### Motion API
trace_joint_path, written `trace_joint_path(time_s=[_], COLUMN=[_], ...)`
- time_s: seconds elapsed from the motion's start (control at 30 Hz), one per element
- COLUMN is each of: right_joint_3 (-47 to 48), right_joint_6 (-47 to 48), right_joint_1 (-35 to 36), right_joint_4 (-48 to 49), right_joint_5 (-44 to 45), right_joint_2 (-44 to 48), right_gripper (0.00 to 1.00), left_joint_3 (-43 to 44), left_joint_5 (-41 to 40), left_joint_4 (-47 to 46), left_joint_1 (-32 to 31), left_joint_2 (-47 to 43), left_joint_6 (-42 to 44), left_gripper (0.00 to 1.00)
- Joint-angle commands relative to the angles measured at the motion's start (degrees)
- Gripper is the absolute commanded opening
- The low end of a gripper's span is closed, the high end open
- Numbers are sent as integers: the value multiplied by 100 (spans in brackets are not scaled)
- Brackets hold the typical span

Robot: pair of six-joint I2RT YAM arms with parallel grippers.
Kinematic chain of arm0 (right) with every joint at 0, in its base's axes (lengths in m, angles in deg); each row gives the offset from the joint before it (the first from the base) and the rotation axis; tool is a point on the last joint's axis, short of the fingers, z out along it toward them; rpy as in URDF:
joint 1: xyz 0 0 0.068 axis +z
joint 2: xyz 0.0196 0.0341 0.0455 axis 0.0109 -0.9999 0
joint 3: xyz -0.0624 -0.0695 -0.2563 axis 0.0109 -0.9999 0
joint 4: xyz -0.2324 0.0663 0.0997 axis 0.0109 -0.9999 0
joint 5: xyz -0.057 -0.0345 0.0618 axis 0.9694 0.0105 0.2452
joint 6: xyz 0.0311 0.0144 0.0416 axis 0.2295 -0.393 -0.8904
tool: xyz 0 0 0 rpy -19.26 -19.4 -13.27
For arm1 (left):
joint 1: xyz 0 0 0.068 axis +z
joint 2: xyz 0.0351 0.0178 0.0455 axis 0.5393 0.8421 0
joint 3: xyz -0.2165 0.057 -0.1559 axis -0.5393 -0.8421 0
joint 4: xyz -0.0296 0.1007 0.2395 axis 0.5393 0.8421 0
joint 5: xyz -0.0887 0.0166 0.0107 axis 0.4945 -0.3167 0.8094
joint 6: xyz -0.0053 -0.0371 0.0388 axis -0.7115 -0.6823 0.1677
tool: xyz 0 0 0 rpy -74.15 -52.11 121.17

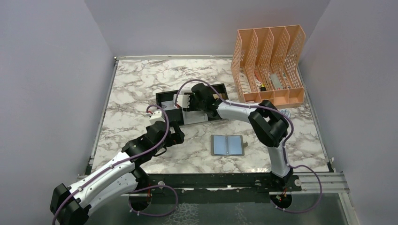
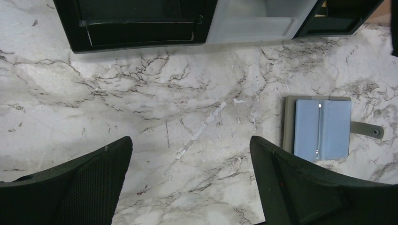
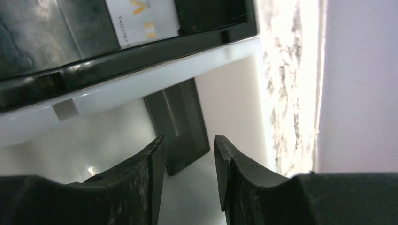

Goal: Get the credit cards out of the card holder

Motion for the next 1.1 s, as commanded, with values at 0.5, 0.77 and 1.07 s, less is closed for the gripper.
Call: trace_joint_path(time_s=[0.5, 0.77, 1.07], right_joint_3=[-3383, -4497, -4200], right_joint_6=[-7711, -9222, -9162], right_joint_1=[-73, -73, -68], right_joint_4=[-751, -1172, -1639], right_joint_5=[1115, 251, 36], right_joint_2=[4315, 5344, 4466], right_gripper=[89, 77, 76], left_joint_3=[218, 200, 199], left_joint_5=[753, 1144, 1346], left_joint_4=[-944, -1555, -1783], left_joint_1=[38, 38, 30], left_joint_2=[742, 1302, 1660], left_joint_6=[116, 70, -22], left_gripper=[99, 99, 99])
